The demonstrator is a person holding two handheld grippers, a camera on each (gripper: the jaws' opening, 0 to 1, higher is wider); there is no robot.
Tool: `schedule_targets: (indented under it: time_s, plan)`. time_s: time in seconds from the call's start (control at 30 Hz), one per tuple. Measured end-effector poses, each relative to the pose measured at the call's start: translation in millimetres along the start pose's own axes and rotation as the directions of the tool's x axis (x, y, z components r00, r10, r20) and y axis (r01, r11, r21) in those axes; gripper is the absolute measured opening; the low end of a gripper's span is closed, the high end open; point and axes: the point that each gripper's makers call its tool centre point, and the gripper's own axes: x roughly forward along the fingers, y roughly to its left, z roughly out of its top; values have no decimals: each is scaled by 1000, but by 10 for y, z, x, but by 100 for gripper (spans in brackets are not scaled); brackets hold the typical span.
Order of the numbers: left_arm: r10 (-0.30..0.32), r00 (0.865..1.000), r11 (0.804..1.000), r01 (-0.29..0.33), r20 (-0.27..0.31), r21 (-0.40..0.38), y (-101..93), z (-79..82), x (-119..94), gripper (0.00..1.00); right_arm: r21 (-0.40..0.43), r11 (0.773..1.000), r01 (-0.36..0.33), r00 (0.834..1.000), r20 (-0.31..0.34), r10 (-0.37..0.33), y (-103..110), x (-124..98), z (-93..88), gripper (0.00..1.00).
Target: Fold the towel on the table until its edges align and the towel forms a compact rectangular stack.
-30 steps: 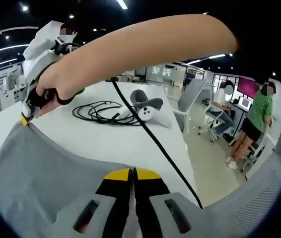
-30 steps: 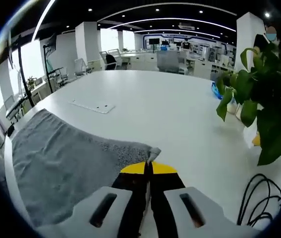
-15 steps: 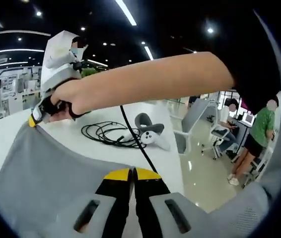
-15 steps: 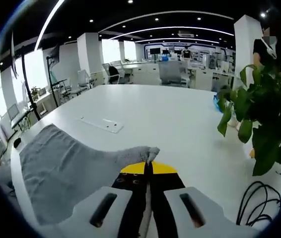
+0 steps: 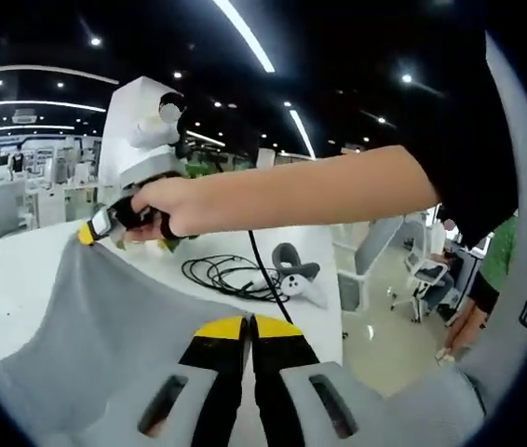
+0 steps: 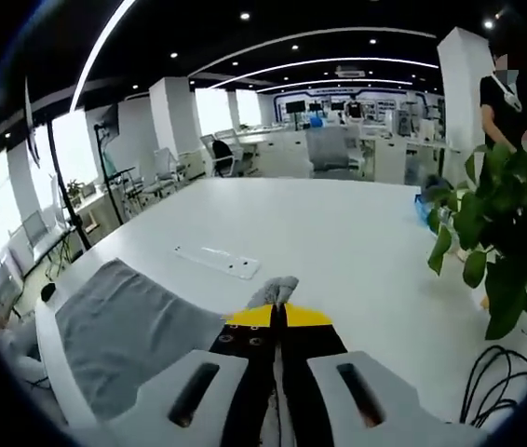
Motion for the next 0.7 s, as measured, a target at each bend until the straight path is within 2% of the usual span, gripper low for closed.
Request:
schedule_targets:
  time_s: [0.2,0.4,0.7]
  plan:
    - [41,998,999,-40,49,-15,62,129,-311,2,-5,1000,-16,999,37,16,307,5,260,0]
    - [85,994,996,-83,75,-30,133,178,-583,2,-2,999,-48,997,59,48,652,45,455,0]
    - [124,983,992,-118,132,-53,225,305,-1057,2,2,997,-73,993,90,73,1030,94,702,0]
